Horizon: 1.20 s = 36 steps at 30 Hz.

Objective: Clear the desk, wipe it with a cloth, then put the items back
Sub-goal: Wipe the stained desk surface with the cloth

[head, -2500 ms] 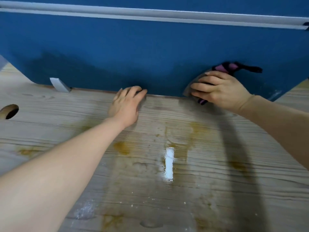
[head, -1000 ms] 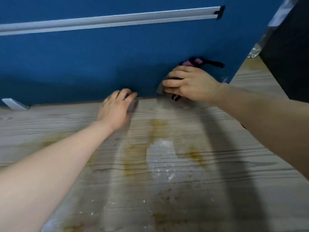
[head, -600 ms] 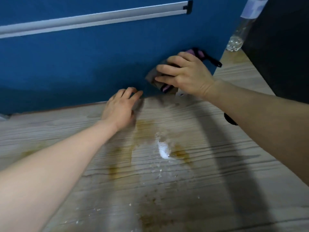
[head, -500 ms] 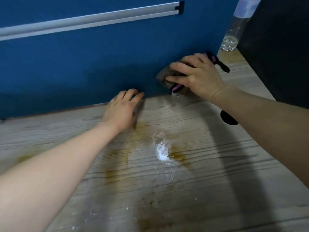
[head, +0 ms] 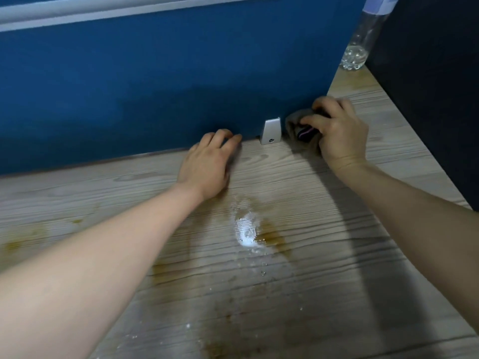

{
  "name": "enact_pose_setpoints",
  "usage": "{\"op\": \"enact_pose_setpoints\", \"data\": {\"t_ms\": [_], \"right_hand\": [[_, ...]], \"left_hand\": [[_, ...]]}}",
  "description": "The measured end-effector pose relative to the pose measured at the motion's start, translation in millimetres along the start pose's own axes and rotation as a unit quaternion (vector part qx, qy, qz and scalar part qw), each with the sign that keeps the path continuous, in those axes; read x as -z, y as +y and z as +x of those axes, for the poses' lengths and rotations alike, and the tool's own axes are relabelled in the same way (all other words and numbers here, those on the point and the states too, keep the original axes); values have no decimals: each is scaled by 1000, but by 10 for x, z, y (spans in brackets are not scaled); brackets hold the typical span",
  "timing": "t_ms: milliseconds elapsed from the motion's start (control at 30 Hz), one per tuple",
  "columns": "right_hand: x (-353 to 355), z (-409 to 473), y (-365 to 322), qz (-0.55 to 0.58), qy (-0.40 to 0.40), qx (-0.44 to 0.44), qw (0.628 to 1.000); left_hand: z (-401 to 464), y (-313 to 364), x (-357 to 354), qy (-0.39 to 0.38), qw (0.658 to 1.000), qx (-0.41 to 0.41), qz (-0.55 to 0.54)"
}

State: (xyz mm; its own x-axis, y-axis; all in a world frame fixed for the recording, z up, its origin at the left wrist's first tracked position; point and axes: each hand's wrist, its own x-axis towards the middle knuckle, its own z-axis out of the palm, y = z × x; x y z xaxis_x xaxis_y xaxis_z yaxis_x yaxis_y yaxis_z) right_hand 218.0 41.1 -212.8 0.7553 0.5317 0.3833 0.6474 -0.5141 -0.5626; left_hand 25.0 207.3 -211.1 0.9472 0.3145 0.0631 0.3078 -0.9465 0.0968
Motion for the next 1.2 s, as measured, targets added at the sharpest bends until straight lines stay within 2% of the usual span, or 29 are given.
{"op": "enact_pose_setpoints", "data": {"t_ms": [67, 200, 267, 333, 400, 567, 700, 800, 833, 900, 967, 1100, 1200], "right_hand": [[55, 37, -88, -9, 45, 45, 998], [-20, -46, -41, -134, 113, 158, 972], [-70, -43, 28, -141, 58, 136, 979], [-59, -11, 130, -110, -53, 40, 992], [-20, -24, 235, -90, -116, -41, 988], [33, -186, -28, -261, -123, -14, 958], [-97, -375, -344, -286, -156, 61, 943], [45, -339, -174, -301, -180, 97, 931], [124, -298, -64, -311, -181, 84, 929], [241, -215, 102, -335, -160, -3, 929], [215, -220, 33, -339, -149, -63, 927], [-42, -431, -352, -314, -169, -16, 934], [89, -383, -240, -289, -196, 12, 937]], "left_hand": [[53, 61, -16, 5, 1000, -8, -5], [134, 141, -23, -6, 1000, -19, -1], [144, 163, -14, -14, 1000, -21, 6], [143, 171, 16, -21, 1000, -19, 14], [130, 184, 41, -26, 999, -15, 18], [95, 191, 15, -37, 999, -9, 2], [34, 200, -36, -59, 998, 11, -20], [24, 202, -74, -85, 995, 22, -56], [29, 203, -83, -87, 994, 25, -62], [46, 222, -98, -86, 994, 32, -64], [46, 263, -107, -84, 994, 45, -61], [46, 314, -88, -76, 995, 54, -46], [50, 325, -66, -79, 994, 56, -48]]}}
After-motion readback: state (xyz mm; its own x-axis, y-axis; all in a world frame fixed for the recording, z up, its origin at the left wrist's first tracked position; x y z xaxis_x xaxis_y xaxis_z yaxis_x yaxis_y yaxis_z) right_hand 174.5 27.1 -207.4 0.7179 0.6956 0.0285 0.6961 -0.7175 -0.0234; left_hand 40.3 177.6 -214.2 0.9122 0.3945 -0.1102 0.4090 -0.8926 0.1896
